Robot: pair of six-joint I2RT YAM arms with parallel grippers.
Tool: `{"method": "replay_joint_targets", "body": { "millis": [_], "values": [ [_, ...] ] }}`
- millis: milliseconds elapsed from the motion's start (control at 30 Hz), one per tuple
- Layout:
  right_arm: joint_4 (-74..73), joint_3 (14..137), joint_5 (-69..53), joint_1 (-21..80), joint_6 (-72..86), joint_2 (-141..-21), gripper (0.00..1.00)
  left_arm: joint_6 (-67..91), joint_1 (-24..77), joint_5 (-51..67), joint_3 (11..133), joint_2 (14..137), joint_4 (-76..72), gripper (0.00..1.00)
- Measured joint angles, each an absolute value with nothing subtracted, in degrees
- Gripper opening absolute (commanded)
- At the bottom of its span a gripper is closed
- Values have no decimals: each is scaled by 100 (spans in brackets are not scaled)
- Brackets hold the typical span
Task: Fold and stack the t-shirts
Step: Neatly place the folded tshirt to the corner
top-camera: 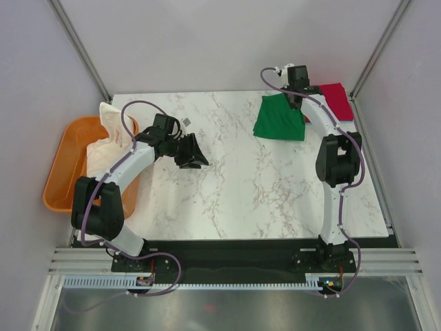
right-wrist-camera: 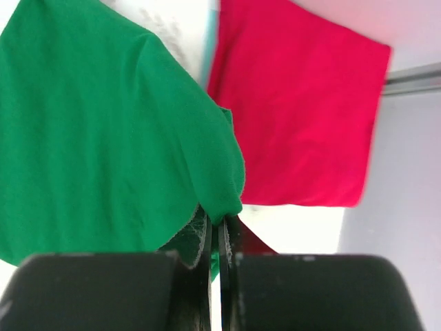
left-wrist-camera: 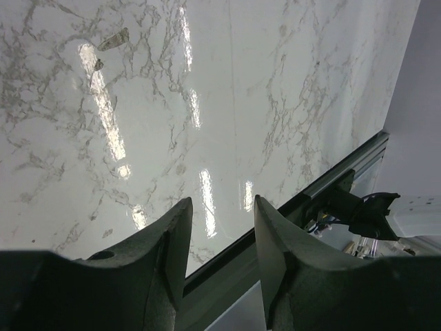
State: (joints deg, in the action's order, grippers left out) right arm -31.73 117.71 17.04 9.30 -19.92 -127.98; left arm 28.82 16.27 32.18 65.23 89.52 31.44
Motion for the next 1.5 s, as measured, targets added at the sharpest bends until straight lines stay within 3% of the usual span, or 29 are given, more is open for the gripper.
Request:
{"method": "replay_joint_targets", "body": {
  "millis": [667,1500],
  "values": [
    [-2904,12313,1863,373,-3074,-12801,0,2877,1664,3358,6523,8949,3144,48],
    [-2834,12403,1260,38,-3175,-12728,0,2877,1664,3352,6521,8949,3144,48]
  ]
}}
